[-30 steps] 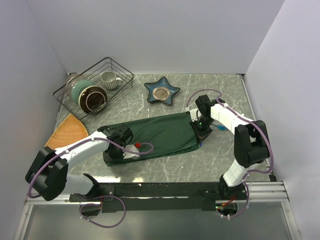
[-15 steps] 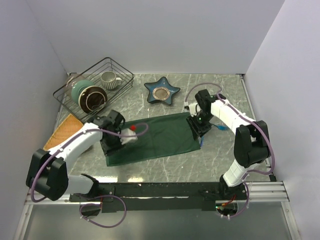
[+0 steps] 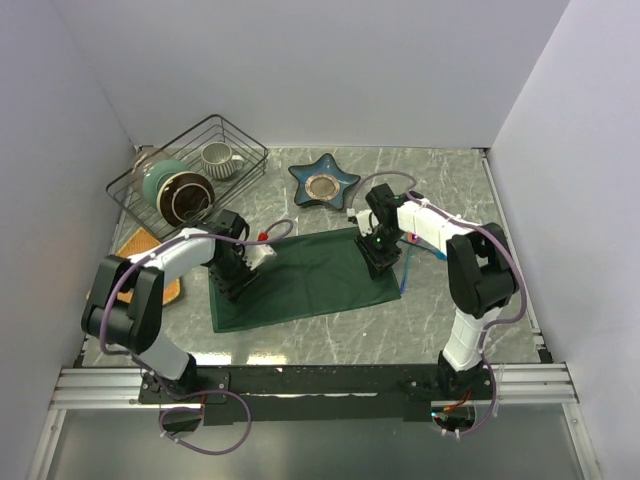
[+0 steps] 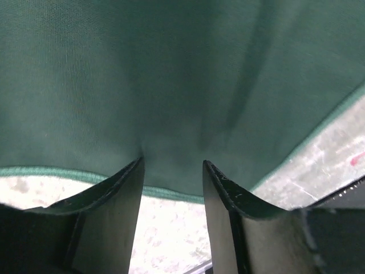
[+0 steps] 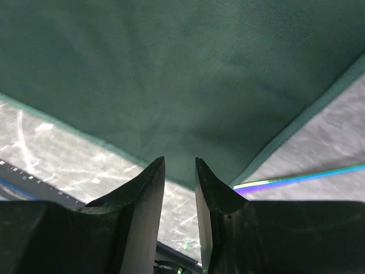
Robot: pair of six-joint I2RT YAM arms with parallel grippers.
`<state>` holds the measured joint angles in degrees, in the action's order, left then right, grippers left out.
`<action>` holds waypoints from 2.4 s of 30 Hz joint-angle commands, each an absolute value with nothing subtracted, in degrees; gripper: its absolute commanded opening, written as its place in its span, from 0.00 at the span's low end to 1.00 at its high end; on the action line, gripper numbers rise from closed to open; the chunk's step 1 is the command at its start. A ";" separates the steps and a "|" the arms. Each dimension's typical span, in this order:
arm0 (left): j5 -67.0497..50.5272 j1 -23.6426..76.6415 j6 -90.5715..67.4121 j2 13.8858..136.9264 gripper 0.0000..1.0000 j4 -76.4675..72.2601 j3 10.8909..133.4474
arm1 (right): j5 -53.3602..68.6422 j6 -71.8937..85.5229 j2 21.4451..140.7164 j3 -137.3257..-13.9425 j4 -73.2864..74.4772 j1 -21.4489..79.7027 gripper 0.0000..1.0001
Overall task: Fold the napkin into a case and place the utensils inside
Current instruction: Smooth out the rectangle-folded napkin at the center of the board, then pick up the rectangle-folded napkin from the center of the board, then fold the rectangle-folded napkin at the center of the board.
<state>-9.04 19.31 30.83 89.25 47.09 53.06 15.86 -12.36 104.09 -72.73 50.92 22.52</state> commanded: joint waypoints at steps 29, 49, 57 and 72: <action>-12.22 17.58 26.28 84.73 0.61 45.70 54.32 | 5.01 -0.09 106.78 -73.83 42.36 17.40 0.43; -17.58 13.71 24.26 84.02 0.73 47.90 59.94 | 7.74 -3.07 103.98 -76.72 44.64 16.17 0.00; -22.40 10.20 23.12 84.46 0.75 49.13 63.19 | 15.72 -3.08 100.72 -80.33 46.67 18.10 0.00; -34.62 -1.84 16.18 77.35 0.77 49.39 67.15 | 29.18 6.15 107.04 -91.92 41.05 35.85 0.00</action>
<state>-28.75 0.89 19.66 81.25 50.06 64.53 25.19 2.13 103.57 -85.82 44.27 31.88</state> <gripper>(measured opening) 0.772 0.010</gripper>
